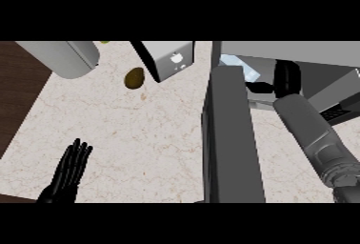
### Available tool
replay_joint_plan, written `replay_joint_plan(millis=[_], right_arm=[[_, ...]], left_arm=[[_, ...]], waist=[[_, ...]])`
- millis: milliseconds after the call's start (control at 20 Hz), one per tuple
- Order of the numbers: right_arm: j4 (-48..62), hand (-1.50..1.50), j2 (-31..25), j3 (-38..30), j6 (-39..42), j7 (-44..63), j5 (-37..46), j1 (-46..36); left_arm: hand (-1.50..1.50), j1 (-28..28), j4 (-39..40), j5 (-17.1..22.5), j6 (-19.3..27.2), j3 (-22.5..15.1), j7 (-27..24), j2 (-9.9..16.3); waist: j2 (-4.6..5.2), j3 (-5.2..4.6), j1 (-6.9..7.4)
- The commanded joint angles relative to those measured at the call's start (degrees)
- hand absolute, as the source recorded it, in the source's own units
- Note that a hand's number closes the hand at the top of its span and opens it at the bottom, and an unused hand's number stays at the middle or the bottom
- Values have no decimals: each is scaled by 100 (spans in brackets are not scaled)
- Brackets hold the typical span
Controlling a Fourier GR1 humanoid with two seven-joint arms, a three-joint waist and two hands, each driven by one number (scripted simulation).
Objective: Pick up the milk, place it into the microwave and close the microwave
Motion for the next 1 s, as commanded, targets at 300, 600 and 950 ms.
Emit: replay_joint_plan(millis=[300, 600, 950], right_arm=[[-302, -150, 94, -398, 1086, -715, -423, 134], [-409, -150, 487, -761, 1159, -1289, -790, 494], [-396, -150, 365, -1086, 2075, -1999, -1137, 1153]], left_arm=[[-150, 230, 68, -49, -118, -202, -306, -118], [-150, -72, 12, -108, -30, -274, -70, -237], [-150, -289, -147, -267, 99, -347, 192, -308]], waist=[[-70, 2, -90], [-102, 0, -229], [-154, -3, -409]])
